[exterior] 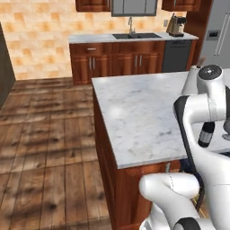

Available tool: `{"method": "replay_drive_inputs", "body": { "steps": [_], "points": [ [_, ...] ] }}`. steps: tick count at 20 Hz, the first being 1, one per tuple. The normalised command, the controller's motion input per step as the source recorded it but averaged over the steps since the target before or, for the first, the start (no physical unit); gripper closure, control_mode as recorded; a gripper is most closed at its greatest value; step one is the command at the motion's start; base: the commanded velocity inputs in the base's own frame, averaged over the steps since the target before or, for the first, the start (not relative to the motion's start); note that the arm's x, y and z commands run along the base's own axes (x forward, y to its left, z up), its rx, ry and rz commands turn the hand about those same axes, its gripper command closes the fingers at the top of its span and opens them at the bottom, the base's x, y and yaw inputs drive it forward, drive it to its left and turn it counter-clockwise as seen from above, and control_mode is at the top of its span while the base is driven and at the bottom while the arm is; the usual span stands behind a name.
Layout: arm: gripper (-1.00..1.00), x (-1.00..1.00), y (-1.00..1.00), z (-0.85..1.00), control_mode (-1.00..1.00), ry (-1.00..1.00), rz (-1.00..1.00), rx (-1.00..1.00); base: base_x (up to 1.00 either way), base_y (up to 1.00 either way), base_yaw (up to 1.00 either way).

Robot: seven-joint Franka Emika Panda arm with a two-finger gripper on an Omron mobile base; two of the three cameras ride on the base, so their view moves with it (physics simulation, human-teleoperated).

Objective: There is a wine glass and glass cup on the dining counter. Place the wine bottle next to the wine glass and the juice bottle next to the glass cup.

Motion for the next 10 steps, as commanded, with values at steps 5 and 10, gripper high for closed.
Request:
{"method": "replay_drive_inputs", "body": {
  "steps": [5, 10],
  "points": [
    [-1.00, 0.00, 0.00, 0.00, 1.00, 0.00, 0.00, 0.00, -0.99, -0.45, 0.07],
    [-1.00, 0.00, 0.00, 0.00, 1.00, 0.00, 0.00, 0.00, -0.58, -0.92, -0.06]
  ]
}}
